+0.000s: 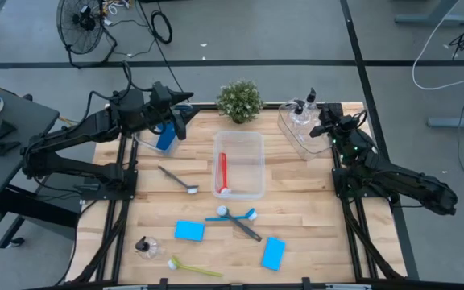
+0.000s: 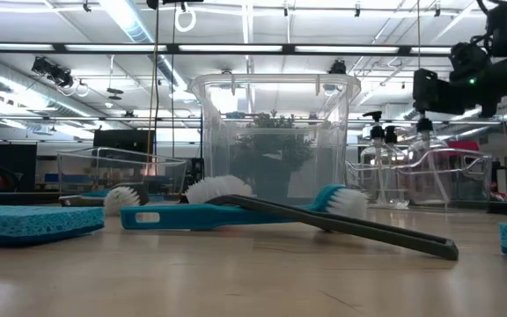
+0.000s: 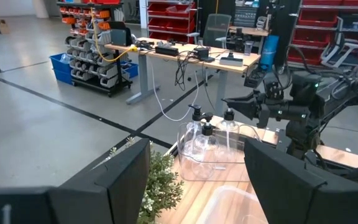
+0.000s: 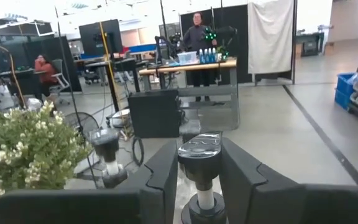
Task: Pick & Place Kitchen Sink Supplies
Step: Put the black soap dispenser into the right transparent bin
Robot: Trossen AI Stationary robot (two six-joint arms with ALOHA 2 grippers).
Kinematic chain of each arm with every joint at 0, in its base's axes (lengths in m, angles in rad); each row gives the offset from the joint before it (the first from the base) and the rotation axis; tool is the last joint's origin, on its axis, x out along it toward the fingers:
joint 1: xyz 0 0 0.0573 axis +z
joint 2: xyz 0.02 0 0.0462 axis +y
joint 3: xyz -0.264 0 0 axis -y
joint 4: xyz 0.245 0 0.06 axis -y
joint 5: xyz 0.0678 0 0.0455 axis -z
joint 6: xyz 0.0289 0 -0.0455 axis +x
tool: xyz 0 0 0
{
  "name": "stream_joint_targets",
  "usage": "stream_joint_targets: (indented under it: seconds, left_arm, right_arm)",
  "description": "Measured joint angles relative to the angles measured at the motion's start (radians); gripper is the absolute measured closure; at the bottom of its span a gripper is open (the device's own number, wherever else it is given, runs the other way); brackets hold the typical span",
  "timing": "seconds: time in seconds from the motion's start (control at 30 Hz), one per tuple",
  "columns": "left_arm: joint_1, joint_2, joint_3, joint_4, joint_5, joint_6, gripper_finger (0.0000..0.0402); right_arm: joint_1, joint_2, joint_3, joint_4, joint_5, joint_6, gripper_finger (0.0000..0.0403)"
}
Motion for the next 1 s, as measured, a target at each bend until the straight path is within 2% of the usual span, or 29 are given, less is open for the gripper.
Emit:
stream_joint_targets:
  seconds: [0.23, 0.33, 0.63, 1.0]
  left_arm:
    - [0.000, 0.000, 0.000, 0.001, 0.000, 0.000, 0.0136]
    - [0.000, 0.000, 0.000, 0.001, 0.000, 0.000, 0.0136]
    - [0.000, 0.000, 0.000, 0.002, 0.000, 0.000, 0.0136]
    - [0.000, 0.000, 0.000, 0.004, 0.000, 0.000, 0.0136]
  right_arm:
    - [0.000, 0.000, -0.085, 0.141, 0.037, 0.015, 0.0311]
    - [0.000, 0.000, -0.084, 0.143, 0.072, 0.008, 0.0311]
    - [0.000, 0.001, -0.084, 0.140, 0.075, -0.008, 0.0302]
    - [0.000, 0.001, -0.083, 0.130, 0.076, -0.008, 0.0261]
